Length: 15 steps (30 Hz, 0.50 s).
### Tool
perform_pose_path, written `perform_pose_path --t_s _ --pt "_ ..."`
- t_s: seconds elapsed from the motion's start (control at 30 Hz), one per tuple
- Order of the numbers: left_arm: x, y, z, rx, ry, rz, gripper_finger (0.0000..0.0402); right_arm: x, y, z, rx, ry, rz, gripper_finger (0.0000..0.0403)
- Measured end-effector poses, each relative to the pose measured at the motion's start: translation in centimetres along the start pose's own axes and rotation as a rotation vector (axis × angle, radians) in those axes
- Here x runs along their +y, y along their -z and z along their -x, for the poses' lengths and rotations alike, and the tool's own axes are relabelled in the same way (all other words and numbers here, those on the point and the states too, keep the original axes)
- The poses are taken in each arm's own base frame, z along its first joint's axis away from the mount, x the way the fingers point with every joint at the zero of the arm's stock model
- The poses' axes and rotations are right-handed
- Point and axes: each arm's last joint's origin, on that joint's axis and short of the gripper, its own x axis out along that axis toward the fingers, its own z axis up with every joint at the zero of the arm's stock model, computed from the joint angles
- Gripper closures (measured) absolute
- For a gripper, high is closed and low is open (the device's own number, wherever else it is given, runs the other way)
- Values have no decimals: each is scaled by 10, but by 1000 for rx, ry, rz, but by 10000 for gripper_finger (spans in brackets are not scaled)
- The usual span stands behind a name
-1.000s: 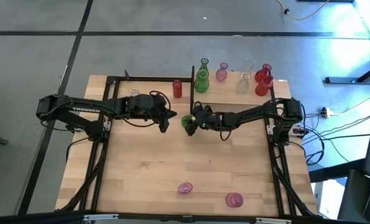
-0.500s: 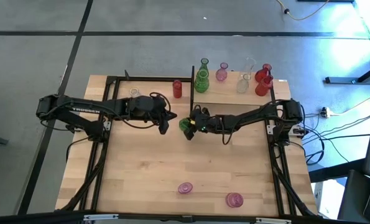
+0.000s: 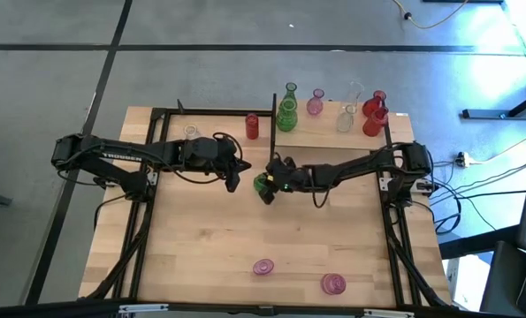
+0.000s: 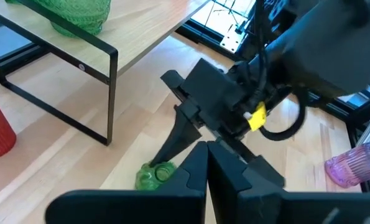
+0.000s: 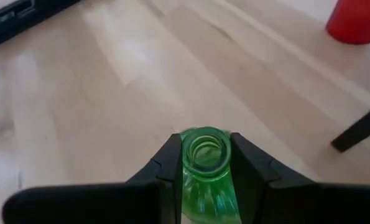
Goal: Sort vases onto shelf
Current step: Put the green vase on the shelf aligned with the other green vases
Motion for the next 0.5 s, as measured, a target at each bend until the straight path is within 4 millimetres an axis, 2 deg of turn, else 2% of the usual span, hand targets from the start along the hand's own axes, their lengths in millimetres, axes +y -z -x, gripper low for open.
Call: perform_pose_path --t_s 0.1,0.27,0.5 --pt "0 0 0 2 -2 -6 402 7 -11 7 16 1 15 322" --pt "0 0 0 0 -9 -13 402 22 -26 17 -60 -10 14 322" --pt "1 0 0 -7 -28 -21 402 28 -29 36 -65 23 -30 323"
